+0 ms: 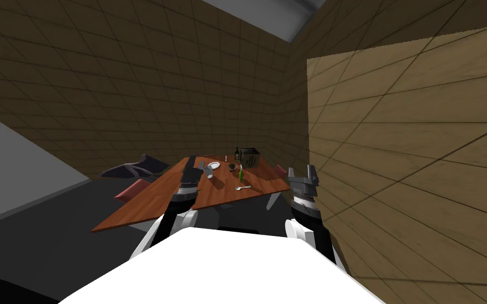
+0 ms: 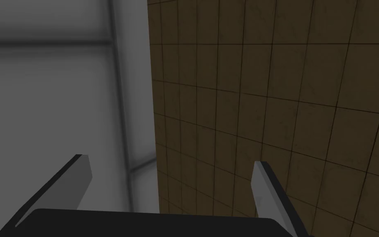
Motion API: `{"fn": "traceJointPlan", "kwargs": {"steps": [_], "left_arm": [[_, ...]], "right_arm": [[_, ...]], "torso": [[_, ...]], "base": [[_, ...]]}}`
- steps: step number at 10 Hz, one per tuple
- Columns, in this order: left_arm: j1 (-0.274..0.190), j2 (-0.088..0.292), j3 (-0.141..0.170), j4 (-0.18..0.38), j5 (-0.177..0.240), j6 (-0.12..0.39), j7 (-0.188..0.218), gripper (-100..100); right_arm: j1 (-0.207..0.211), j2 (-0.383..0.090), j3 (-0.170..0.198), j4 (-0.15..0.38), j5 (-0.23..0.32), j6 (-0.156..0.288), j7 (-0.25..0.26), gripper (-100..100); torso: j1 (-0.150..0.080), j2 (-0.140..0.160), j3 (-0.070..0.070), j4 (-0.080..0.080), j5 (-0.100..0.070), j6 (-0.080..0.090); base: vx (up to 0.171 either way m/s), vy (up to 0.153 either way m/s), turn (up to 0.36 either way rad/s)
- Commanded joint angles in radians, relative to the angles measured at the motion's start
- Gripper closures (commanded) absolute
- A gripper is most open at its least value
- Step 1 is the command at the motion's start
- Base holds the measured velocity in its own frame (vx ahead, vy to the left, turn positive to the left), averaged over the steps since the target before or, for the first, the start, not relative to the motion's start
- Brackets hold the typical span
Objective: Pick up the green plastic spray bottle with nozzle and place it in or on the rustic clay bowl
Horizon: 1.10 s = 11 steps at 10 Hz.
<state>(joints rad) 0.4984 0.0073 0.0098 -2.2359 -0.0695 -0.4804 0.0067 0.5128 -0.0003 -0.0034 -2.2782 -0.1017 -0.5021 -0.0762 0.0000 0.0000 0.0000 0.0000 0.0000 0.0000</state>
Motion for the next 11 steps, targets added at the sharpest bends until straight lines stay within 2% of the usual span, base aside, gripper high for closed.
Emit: {"fn": "traceJointPlan", "kwargs": {"steps": [1,6,11], "left_arm": [[-0.007,0.048,-0.002,0.018,-0.002,0.015,-0.005,-100],[-0.038,0.146,-0.010,0.097,-0.012,0.082,-0.029,-100],[-0.085,0.226,-0.023,0.213,-0.027,0.186,-0.066,-100]], "right_arm": [[0.000,0.000,0.000,0.000,0.000,0.000,0.000,0],[0.000,0.000,0.000,0.000,0.000,0.000,0.000,0],[0.000,0.000,0.000,0.000,0.000,0.000,0.000,0]], "torso": [[0.000,0.000,0.000,0.000,0.000,0.000],[-0.004,-0.001,0.000,0.000,-0.001,0.000],[-0.007,-0.001,-0.001,0.000,-0.001,0.000]], "base": [[-0.004,-0.027,-0.049],[0.006,-0.056,-0.070],[0.011,-0.094,-0.100]]}}
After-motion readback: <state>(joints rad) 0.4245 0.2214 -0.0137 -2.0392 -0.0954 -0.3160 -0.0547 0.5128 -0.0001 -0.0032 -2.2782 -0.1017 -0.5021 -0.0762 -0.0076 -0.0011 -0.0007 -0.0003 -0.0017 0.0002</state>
